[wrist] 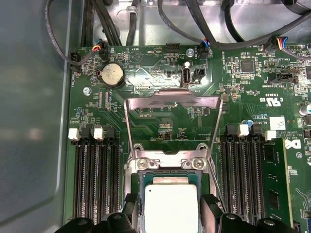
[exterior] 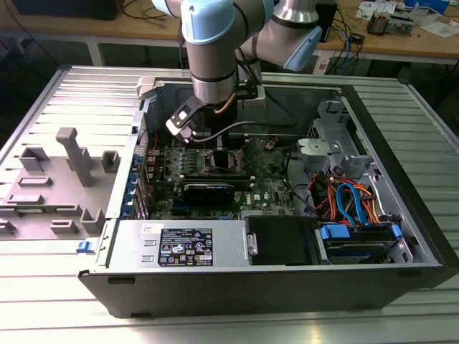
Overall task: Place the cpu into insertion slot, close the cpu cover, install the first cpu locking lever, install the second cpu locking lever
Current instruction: 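Place the cpu into insertion slot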
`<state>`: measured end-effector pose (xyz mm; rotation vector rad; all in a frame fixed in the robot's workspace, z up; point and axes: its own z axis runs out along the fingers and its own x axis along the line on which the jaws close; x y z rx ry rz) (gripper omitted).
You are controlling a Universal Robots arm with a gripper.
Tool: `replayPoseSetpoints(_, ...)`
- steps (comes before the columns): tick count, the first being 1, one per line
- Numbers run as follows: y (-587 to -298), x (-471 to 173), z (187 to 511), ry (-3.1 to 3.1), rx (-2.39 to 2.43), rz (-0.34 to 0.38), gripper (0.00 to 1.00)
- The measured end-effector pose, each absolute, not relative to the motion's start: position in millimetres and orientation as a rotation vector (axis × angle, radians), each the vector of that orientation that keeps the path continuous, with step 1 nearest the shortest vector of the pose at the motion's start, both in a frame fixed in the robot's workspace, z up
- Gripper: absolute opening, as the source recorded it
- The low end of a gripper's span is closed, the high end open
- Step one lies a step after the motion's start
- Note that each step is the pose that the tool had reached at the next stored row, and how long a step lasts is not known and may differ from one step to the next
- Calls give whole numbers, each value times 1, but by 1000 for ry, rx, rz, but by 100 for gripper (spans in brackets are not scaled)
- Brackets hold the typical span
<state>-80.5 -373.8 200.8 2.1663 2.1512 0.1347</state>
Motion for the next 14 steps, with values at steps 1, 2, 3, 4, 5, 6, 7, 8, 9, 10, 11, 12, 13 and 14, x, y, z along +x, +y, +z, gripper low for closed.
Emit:
replayPoseSetpoints(1,-374,-80,201,2152,2167,134,62)
replayPoseSetpoints(2,-374,-80,202,2152,2167,134,62)
replayPoseSetpoints(3,-374,-80,202,2152,2167,134,62)
replayPoseSetpoints(4,-374,-80,203,2152,2167,133,62)
replayPoseSetpoints(5,-374,-80,203,2152,2167,133,62)
replayPoseSetpoints(6,-374,-81,204,2152,2167,132,62)
replayPoseSetpoints(7,-374,-80,205,2153,2168,132,62)
replayPoseSetpoints(8,-374,-80,205,2153,2168,132,62)
replayPoseSetpoints(9,-374,-80,206,2153,2168,131,62)
replayPoseSetpoints(10,-374,-80,207,2153,2168,131,62)
replayPoseSetpoints(11,-374,-80,208,2154,2169,130,62)
replayPoseSetpoints(12,-374,-80,209,2155,2170,128,62)
replayPoseSetpoints(13,-374,-80,210,2155,2170,127,62)
replayPoseSetpoints(14,-374,-80,212,2157,2172,124,62)
